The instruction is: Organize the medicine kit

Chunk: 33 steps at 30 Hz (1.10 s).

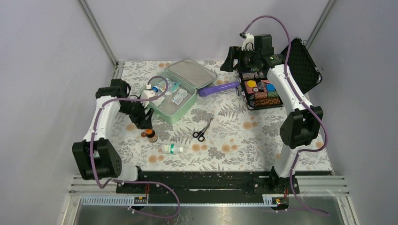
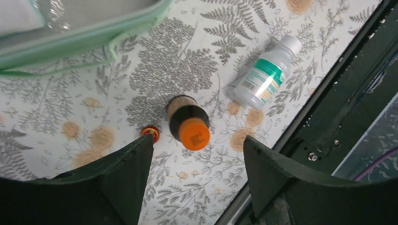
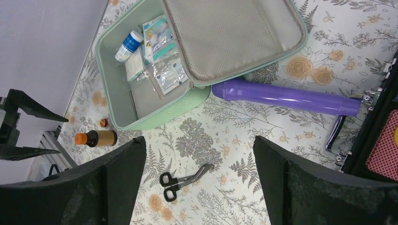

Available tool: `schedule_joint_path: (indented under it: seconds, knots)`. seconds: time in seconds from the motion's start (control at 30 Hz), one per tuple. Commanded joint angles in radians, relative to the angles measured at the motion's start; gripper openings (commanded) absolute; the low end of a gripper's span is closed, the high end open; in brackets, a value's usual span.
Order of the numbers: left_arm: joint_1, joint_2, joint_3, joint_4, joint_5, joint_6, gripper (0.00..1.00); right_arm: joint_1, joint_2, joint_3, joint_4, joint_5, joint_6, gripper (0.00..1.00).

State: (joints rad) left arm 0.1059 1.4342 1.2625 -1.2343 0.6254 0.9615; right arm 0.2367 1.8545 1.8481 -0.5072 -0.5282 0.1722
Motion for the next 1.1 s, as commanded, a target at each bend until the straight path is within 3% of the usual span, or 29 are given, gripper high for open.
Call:
schedule_joint_path:
  seconds: [0.0,0.1,0.23,0.4,0.6,0.73,1.07]
  knots:
    - [0.012,-0.143,-0.064,0.059,0.129,0.032,0.7,0.002,-0.011,-0.013,0.001,-0.039,-0.018,0.91]
    - [-0.061,-0.2,-0.095,0.132,0.172,0.03,0.72,0.003,-0.006,-0.01,-0.001,-0.041,-0.016,0.91]
    - [-0.229,-0.203,-0.152,0.142,0.097,0.115,0.72,0.003,0.001,0.011,-0.001,-0.054,0.005,0.91]
    - [-0.461,-0.222,-0.303,0.183,-0.203,0.361,0.72,0.003,-0.028,-0.014,-0.007,-0.054,0.006,0.91]
    - [-0.519,-0.161,-0.353,0.289,-0.134,0.329,0.7,0.003,-0.055,-0.038,-0.003,-0.065,0.014,0.91]
    - [-0.577,-0.132,-0.409,0.385,-0.196,0.3,0.69,0.003,-0.069,-0.055,-0.003,-0.072,0.018,0.91]
    - [-0.615,-0.081,-0.445,0.393,-0.238,0.18,0.6,0.003,-0.143,-0.163,-0.002,-0.058,-0.009,0.91]
